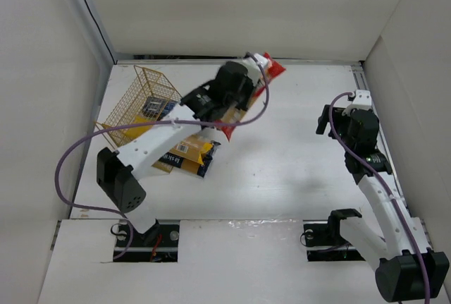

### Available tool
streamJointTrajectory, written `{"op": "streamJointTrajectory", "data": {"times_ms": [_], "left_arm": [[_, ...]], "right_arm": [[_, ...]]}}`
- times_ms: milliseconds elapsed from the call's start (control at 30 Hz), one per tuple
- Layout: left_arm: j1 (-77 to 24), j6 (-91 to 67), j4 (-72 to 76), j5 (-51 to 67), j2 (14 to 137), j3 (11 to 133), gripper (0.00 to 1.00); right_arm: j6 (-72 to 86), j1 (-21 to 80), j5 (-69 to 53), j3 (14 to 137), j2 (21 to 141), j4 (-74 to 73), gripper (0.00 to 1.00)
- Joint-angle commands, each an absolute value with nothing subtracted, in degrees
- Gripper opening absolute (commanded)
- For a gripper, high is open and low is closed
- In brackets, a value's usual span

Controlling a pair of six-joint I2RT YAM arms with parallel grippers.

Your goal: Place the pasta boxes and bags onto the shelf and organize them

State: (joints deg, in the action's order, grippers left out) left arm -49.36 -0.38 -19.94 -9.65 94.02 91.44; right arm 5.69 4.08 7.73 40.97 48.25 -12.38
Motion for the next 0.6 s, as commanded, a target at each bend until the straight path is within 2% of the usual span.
{"op": "streamJointTrajectory", "data": {"times_ms": [0, 167, 333, 467, 567], "left_arm": [[-38.02, 12.9, -21.31, -3.89, 89.82, 101.14, 0.0], [-28.66, 21.43, -32.33, -3.32, 90.35, 112.75, 0.0], [-23.3, 26.63, -35.68, -8.44, 85.62, 107.76, 0.0], [-9.1, 27.33, -35.68, 1.82, 82.01, 104.07, 0.0], [-2.13, 28.82, -37.69, 9.65, 80.95, 102.83, 0.0]], "right_arm": [[4.05, 3.6, 8.53, 40.78, 47.37, -9.15, 0.96], [3.52, 3.6, 8.53, 41.3, 49.12, -9.14, 0.96], [2.99, 3.08, 7.91, 41.31, 51.41, -8.61, 0.96], [2.99, 3.08, 6.07, 41.31, 54.13, -8.61, 0.96], [1.94, 3.08, 4.75, 41.84, 55.36, -8.61, 0.96]]}}
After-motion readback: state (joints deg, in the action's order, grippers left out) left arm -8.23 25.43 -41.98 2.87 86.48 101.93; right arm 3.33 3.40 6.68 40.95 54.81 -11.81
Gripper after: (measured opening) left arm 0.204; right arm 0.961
